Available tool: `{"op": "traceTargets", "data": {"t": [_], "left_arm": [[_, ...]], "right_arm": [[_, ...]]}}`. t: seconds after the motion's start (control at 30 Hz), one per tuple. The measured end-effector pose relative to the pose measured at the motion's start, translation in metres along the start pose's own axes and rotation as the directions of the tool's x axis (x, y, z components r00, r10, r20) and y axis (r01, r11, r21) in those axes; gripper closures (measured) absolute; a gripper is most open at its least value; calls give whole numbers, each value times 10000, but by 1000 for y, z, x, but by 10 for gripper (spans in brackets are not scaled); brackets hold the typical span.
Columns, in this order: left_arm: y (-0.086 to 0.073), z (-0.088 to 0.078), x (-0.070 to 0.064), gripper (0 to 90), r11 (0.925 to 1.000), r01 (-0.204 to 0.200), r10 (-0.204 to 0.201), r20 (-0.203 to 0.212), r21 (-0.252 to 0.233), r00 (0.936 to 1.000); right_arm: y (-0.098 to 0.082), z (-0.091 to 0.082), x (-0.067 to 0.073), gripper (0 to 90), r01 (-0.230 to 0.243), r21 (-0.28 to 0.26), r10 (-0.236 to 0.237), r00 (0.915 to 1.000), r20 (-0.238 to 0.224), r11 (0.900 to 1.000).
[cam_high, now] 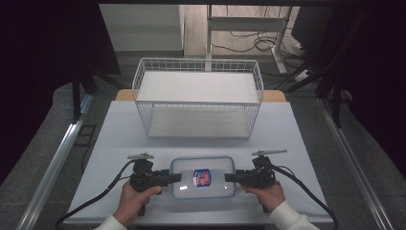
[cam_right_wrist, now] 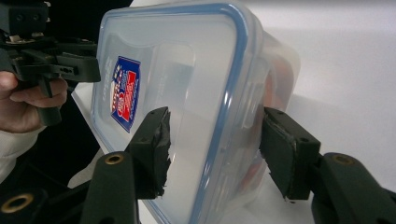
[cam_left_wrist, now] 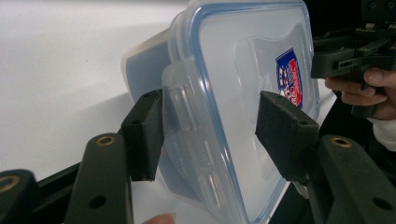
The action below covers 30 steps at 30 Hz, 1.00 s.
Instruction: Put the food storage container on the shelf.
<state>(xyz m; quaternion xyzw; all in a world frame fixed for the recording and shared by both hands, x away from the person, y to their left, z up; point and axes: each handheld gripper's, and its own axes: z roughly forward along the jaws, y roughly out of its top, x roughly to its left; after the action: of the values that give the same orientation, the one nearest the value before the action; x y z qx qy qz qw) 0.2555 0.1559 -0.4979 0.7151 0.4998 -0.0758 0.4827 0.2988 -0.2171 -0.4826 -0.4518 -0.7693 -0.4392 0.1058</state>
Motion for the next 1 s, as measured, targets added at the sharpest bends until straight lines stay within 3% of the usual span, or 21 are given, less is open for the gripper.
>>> {"op": "traceTargets", "data": {"t": [0.73, 1.0], "left_arm": [[2, -6, -9, 468, 9998, -197, 196, -129, -18, 9997], [10, -11, -7, 476, 9995, -111, 113, 90, -289, 9999]], "right_arm": [[-4, -8, 11, 478, 170, -374, -159, 9995, 288, 9992], [2, -12, 15, 482, 493, -661, -473, 9984, 312, 9966]]}}
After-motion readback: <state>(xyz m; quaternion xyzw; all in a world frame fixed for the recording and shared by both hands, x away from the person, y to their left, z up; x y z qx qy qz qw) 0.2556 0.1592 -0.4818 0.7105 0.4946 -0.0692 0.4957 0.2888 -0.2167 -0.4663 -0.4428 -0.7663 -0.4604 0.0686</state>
